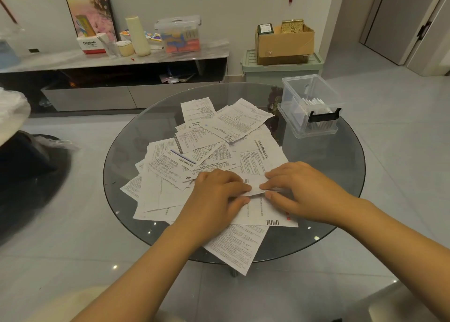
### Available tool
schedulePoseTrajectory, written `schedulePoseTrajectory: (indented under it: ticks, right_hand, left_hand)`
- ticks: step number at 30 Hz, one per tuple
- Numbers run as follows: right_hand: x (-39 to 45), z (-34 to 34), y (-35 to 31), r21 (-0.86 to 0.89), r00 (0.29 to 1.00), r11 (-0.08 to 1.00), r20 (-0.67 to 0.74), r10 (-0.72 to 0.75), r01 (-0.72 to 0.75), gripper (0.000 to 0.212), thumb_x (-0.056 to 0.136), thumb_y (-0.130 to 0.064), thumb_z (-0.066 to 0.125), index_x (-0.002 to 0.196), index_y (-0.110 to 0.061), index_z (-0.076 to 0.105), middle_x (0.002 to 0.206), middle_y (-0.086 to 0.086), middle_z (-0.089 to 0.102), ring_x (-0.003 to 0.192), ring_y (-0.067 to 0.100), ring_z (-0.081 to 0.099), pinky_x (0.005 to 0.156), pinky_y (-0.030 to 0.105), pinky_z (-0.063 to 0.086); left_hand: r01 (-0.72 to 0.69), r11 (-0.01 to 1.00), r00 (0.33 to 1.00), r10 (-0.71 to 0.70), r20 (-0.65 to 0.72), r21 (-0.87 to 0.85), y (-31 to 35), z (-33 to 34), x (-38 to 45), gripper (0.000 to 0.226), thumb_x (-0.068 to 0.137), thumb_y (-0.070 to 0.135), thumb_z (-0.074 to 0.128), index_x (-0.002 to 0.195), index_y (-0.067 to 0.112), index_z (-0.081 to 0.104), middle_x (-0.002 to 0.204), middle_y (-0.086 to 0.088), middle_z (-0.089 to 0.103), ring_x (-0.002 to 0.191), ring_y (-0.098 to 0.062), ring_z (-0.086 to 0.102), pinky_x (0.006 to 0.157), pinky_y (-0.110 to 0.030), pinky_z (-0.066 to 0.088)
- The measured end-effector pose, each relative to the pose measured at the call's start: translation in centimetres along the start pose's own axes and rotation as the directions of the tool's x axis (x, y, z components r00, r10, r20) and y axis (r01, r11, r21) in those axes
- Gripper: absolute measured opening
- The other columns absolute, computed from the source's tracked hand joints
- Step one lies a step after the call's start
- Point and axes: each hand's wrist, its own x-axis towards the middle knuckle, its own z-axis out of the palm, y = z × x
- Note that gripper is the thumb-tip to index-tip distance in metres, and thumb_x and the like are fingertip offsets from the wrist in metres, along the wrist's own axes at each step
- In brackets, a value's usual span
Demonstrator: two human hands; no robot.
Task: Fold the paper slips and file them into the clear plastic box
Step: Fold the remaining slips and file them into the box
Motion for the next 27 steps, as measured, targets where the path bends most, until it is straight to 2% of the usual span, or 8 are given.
schedulePoseTrajectory:
  ticks: [3, 5, 9, 14, 18, 21, 24, 27]
  right_hand:
    - [-0.2, 0.1, -0.4, -0.010, 0.999, 0.999, 0.006, -0.047, 0.047, 0.038, 0.088, -0.046, 0.043, 0.105, -0.026, 0.070, 0.107, -0.008, 0.067, 0.106, 0.014, 0.055, 0.094, 0.029, 0.038]
    - [-0.3, 0.1, -0.5, 0.014, 0.998, 0.998, 0.020, -0.054, 0.054, 0.037, 0.083, -0.046, 0.046, 0.104, -0.027, 0.070, 0.106, -0.011, 0.067, 0.104, 0.011, 0.055, 0.092, 0.026, 0.039]
    - [-0.3, -0.5, -0.2, 0.134, 1.000, 0.991, -0.030, -0.006, 0.010, 0.018, 0.084, -0.031, 0.062, 0.098, -0.025, 0.071, 0.102, -0.010, 0.067, 0.100, 0.008, 0.055, 0.088, 0.022, 0.039]
    - [-0.1, -0.9, -0.6, 0.308, 0.994, 0.951, -0.102, 0.044, -0.011, 0.007, 0.084, -0.024, 0.064, 0.087, -0.018, 0.067, 0.085, -0.008, 0.066, 0.080, 0.007, 0.055, 0.070, 0.021, 0.042]
    - [0.8, 0.3, -1.6, 0.346, 0.986, 0.938, -0.152, 0.070, -0.013, 0.010, 0.084, -0.024, 0.066, 0.094, -0.021, 0.064, 0.090, -0.010, 0.062, 0.085, 0.006, 0.053, 0.074, 0.021, 0.042]
    - [1.8, 1.2, -2.0, 0.367, 0.969, 0.930, -0.236, 0.075, 0.017, 0.031, 0.081, -0.024, 0.069, 0.111, -0.027, 0.061, 0.103, -0.012, 0.052, 0.095, 0.000, 0.048, 0.080, 0.013, 0.039]
    - [2.7, 1.6, -2.5, 0.339, 0.959, 0.940, -0.257, 0.118, -0.025, 0.058, 0.076, -0.029, 0.074, 0.128, -0.032, 0.049, 0.114, -0.010, 0.038, 0.106, 0.002, 0.034, 0.087, 0.014, 0.031]
    - [3.3, 1.7, -2.9, 0.265, 0.972, 0.961, -0.193, 0.133, -0.078, 0.053, 0.074, -0.033, 0.075, 0.121, -0.029, 0.053, 0.115, -0.008, 0.037, 0.104, 0.001, 0.024, 0.086, 0.013, 0.022]
  left_hand:
    - [0.006, 0.999, 0.998, -0.009, -0.058, -0.046, 0.0, 0.2, 0.1, 0.018, 0.083, 0.024, 0.063, 0.097, 0.027, 0.075, 0.098, 0.008, 0.067, 0.095, -0.004, 0.044, 0.082, -0.031, 0.036]
    - [0.076, 0.987, 0.996, -0.083, -0.045, -0.143, 0.0, -0.1, 0.2, 0.018, 0.085, 0.018, 0.065, 0.094, 0.028, 0.075, 0.097, 0.011, 0.067, 0.095, -0.004, 0.051, 0.084, -0.030, 0.040]
    - [0.225, 0.908, 0.974, -0.210, 0.081, -0.353, 0.2, -0.8, 0.2, 0.023, 0.085, 0.008, 0.064, 0.091, 0.028, 0.075, 0.092, 0.022, 0.064, 0.093, 0.005, 0.057, 0.086, -0.013, 0.042]
    - [0.321, 0.858, 0.941, -0.239, 0.240, -0.401, 1.1, -1.7, -0.5, 0.011, 0.080, 0.026, 0.072, 0.087, 0.034, 0.067, 0.093, 0.022, 0.067, 0.091, 0.009, 0.058, 0.082, -0.009, 0.043]
    - [0.331, 0.820, 0.943, -0.272, 0.190, -0.466, 1.6, -1.8, -0.6, 0.012, 0.078, 0.037, 0.072, 0.080, 0.030, 0.061, 0.080, 0.022, 0.065, 0.080, 0.006, 0.060, 0.074, -0.013, 0.045]
    - [0.359, 0.782, 0.932, -0.328, 0.153, -0.509, 1.3, -1.7, -0.5, 0.019, 0.081, 0.035, 0.070, 0.092, 0.031, 0.056, 0.084, 0.017, 0.066, 0.082, 0.005, 0.063, 0.077, -0.018, 0.048]
    - [0.371, 0.807, 0.926, -0.357, 0.122, -0.459, 0.9, -1.4, -0.6, 0.047, 0.084, 0.027, 0.068, 0.123, 0.036, 0.043, 0.106, 0.019, 0.054, 0.095, 0.009, 0.054, 0.085, -0.011, 0.044]
    - [0.350, 0.866, 0.937, -0.321, 0.141, -0.357, 0.6, -1.2, -0.7, 0.063, 0.086, 0.022, 0.065, 0.138, 0.034, 0.033, 0.129, 0.014, 0.039, 0.118, 0.004, 0.040, 0.101, -0.017, 0.037]
